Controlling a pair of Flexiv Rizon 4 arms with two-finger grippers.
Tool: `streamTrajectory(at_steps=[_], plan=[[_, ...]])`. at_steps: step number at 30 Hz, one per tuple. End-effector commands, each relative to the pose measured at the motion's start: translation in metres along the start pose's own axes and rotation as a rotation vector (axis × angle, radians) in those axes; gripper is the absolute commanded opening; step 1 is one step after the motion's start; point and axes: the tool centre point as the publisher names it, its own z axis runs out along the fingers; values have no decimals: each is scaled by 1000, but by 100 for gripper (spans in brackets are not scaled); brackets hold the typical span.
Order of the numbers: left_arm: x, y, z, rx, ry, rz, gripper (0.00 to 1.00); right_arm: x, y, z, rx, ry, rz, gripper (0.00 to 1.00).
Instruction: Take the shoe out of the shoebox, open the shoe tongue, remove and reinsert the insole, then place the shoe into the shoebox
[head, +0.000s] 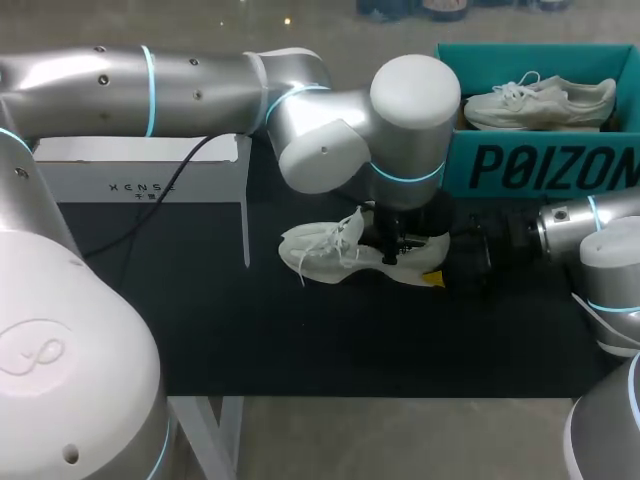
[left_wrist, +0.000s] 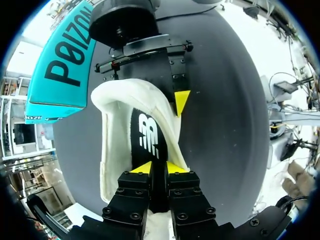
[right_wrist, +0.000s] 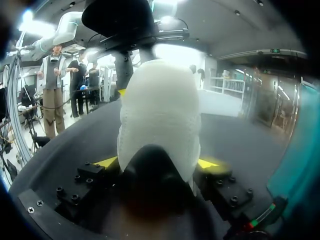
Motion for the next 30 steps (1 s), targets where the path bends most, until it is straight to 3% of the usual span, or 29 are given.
streamTrajectory(at_steps=[1, 15, 24, 26, 27, 29, 30], plan=[[1, 1, 3, 4, 7, 0, 19, 0, -3, 3, 2, -1, 2, 0], [1, 0, 19, -3, 38, 10, 25, 0, -3, 3, 2, -1, 2, 0], [5, -6, 52, -2, 100, 45, 29, 0, -3, 3, 2, -1, 2, 0], [10, -8, 60, -3, 117, 54, 40, 0, -3, 3, 2, -1, 2, 0], [12, -8, 64, -5, 116, 56, 42, 0, -3, 3, 2, -1, 2, 0], [16, -8, 73, -13, 121, 53, 41, 0, -3, 3, 2, -1, 2, 0], [17, -7, 77, -5, 103, 42, 36, 0, -3, 3, 2, -1, 2, 0]])
